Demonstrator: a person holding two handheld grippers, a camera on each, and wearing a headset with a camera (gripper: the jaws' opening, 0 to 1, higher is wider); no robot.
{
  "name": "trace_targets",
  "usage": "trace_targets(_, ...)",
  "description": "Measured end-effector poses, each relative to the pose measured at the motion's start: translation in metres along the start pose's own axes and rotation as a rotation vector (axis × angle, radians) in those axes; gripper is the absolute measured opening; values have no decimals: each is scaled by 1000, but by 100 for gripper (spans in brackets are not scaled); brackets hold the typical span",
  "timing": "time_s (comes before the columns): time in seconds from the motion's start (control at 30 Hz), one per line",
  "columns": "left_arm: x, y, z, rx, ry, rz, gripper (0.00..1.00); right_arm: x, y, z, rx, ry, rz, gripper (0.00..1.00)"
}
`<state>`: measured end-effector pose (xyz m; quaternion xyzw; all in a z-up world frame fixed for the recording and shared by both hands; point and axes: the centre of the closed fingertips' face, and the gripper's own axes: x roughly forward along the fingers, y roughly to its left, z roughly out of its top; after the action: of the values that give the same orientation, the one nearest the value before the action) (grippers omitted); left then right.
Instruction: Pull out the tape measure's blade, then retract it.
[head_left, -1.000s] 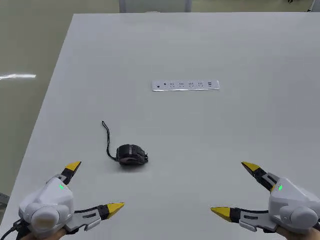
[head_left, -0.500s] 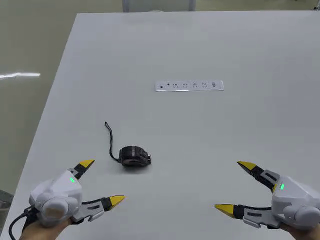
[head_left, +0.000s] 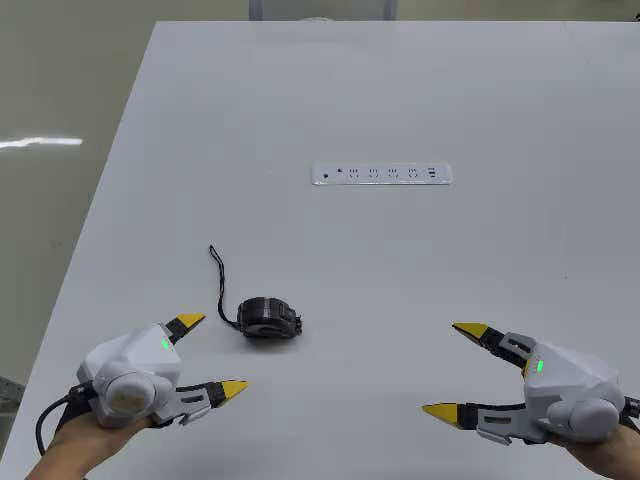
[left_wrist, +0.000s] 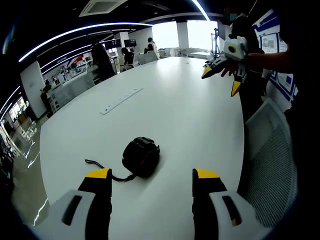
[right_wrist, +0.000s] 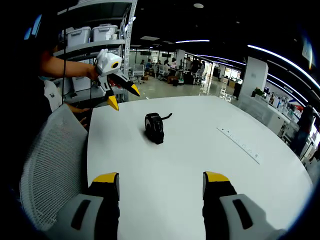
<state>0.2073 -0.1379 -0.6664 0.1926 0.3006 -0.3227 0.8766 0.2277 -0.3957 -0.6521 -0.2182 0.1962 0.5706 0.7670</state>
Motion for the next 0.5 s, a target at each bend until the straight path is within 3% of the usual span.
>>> trace_targets(0.5,33,8,-1,86,59,-83,61,33,-14,-2,-49,21,67,58)
